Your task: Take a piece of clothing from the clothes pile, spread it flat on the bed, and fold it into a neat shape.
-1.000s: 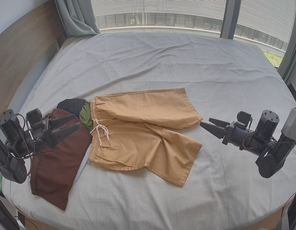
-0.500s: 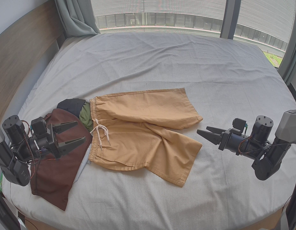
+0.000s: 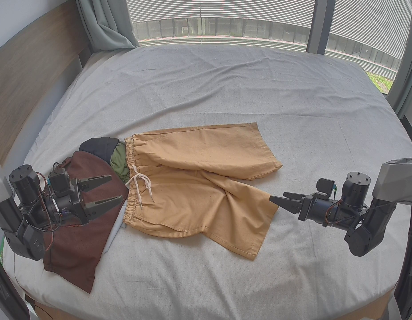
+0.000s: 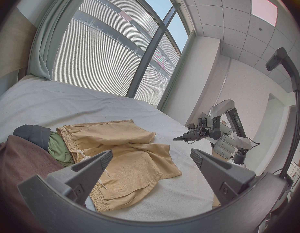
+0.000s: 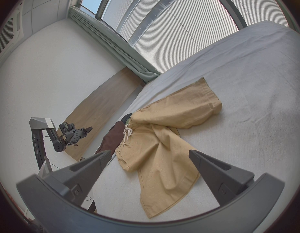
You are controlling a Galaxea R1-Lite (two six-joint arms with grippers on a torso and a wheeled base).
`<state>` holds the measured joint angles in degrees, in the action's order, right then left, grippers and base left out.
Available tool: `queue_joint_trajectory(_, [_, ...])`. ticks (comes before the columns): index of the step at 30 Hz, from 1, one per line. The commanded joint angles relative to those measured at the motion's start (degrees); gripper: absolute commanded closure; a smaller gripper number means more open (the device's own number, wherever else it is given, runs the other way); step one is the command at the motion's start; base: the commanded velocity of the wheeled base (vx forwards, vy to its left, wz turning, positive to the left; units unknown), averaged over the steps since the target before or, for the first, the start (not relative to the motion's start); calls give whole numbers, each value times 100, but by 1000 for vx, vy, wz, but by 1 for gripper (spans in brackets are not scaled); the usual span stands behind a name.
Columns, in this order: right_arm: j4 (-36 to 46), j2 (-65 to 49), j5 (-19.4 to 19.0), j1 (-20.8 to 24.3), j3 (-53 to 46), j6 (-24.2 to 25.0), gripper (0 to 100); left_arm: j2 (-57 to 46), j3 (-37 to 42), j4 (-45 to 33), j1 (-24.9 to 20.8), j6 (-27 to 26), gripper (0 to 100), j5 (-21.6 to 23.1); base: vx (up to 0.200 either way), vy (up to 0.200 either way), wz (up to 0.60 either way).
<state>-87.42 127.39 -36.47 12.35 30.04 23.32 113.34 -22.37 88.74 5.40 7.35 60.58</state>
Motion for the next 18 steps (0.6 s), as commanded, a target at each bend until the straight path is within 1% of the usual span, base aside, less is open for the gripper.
queue_joint_trajectory(1, [-3, 330, 0, 4, 2, -3, 0, 66, -4, 3, 5, 3, 0, 7, 0, 0, 0])
queue_joint_trajectory(18, [-47, 1130, 9, -136, 239, -3, 0, 66, -39, 3, 5, 30, 0, 7, 0, 0, 0])
